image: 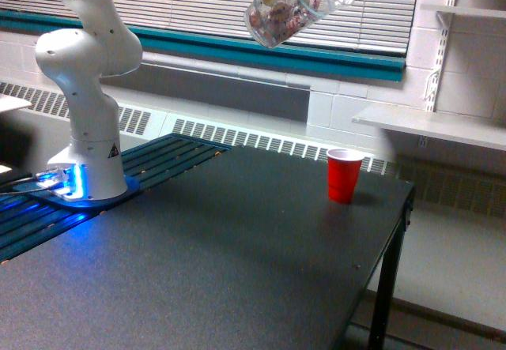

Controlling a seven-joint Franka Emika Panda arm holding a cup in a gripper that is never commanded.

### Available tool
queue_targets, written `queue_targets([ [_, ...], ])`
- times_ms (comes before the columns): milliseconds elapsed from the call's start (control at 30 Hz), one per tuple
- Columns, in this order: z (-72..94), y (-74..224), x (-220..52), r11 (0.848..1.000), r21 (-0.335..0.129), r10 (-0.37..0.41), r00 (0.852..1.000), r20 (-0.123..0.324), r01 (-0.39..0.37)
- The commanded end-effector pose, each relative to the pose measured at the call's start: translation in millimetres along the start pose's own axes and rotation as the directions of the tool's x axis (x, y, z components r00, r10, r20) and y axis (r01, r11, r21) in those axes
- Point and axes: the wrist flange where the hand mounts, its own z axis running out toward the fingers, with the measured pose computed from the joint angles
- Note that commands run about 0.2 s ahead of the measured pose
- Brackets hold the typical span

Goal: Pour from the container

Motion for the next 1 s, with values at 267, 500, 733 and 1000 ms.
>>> queue_targets([
  [267,0.6,-11,-1,0.999,-0.019,-0.041,0.999,-0.008,0.041],
  [500,3.6,-40,-13,0.994,-0.002,-0.108,0.994,-0.007,0.108],
  [733,9.1,-81,-36,0.978,0.02,-0.206,0.979,-0.008,0.206],
  [1000,16.1,-128,-76,0.948,0.059,-0.312,0.95,0.001,0.311],
])
